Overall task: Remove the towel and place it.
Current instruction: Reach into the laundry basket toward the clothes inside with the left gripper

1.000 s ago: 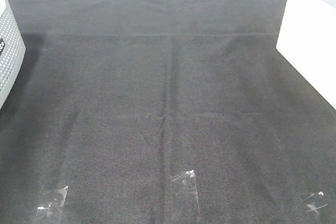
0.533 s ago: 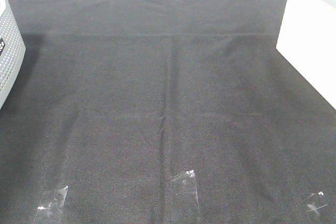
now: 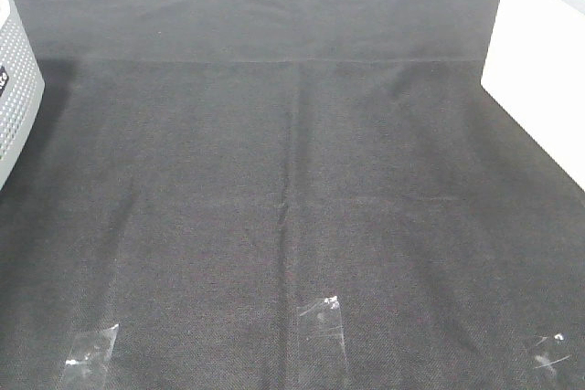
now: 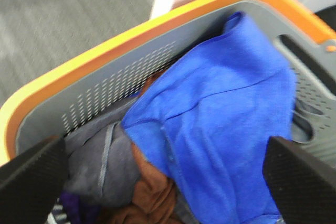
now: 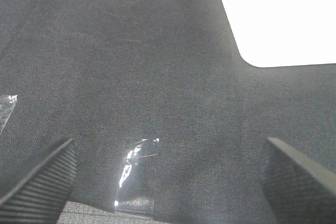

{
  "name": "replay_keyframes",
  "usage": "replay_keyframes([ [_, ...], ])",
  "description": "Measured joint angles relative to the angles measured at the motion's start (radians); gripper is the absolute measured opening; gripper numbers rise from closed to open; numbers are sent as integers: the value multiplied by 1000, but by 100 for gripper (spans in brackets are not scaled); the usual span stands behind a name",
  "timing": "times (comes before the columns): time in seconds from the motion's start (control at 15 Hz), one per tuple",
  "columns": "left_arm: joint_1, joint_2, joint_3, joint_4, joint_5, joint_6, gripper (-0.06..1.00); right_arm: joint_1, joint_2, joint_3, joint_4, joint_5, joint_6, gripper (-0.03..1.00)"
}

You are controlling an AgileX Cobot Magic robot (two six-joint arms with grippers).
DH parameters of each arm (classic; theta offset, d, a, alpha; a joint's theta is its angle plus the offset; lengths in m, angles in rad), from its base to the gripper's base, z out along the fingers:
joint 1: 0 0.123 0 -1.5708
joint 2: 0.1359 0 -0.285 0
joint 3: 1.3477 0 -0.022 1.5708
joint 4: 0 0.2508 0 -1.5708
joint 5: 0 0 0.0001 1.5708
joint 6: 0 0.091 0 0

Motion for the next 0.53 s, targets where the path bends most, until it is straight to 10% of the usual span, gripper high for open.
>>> replay_keyframes([
  [0.53, 61, 234, -35, -100, -114, -24, 82, 0, 0, 0, 0, 0, 0, 90],
])
